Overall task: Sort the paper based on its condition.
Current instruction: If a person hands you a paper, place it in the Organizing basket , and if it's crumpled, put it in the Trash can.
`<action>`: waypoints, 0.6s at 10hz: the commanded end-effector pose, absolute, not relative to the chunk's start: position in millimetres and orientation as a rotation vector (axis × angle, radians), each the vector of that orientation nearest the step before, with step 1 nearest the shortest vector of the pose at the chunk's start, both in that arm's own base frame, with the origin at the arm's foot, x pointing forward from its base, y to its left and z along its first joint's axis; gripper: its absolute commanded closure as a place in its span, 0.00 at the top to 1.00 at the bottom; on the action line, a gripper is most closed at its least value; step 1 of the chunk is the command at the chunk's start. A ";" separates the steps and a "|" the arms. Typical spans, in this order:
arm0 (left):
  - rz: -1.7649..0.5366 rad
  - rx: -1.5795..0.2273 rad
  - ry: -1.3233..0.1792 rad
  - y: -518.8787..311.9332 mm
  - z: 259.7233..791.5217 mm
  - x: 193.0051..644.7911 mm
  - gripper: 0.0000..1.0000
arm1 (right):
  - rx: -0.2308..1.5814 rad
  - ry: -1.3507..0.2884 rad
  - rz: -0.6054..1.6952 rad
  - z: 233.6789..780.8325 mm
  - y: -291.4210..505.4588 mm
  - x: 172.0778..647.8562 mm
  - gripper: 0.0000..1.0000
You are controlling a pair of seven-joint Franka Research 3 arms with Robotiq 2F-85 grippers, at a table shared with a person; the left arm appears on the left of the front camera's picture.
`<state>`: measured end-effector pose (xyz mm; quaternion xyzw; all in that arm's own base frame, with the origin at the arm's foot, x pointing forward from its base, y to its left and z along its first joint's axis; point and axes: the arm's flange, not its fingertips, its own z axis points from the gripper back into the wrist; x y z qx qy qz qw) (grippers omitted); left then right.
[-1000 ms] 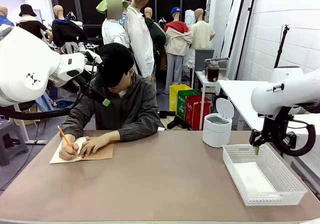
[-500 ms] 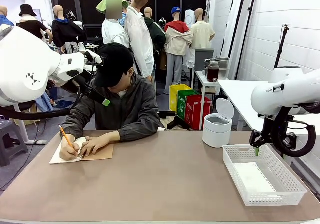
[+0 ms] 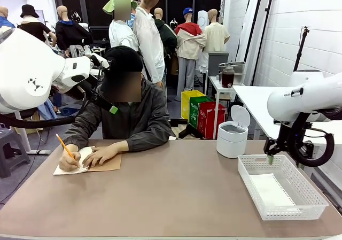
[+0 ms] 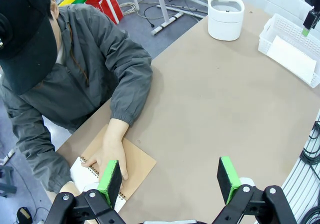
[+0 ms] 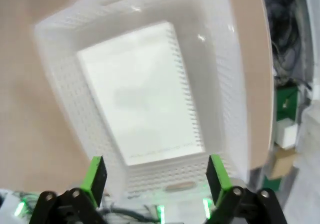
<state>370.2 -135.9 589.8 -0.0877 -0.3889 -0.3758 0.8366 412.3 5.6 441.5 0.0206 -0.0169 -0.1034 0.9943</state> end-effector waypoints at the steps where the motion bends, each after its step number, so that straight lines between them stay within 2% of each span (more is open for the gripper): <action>1: -0.780 -0.188 -0.821 -135.3 589.6 369.9 1.00 | 0.165 -0.133 -0.117 471.9 44.7 404.6 1.00; 4: -0.780 -0.188 -0.821 -135.3 589.6 369.9 1.00 | 0.196 -0.271 0.077 506.2 91.0 395.6 1.00; 6: -0.780 -0.188 -0.821 -135.3 589.6 369.9 1.00 | 0.168 -0.375 0.341 520.2 115.7 384.2 1.00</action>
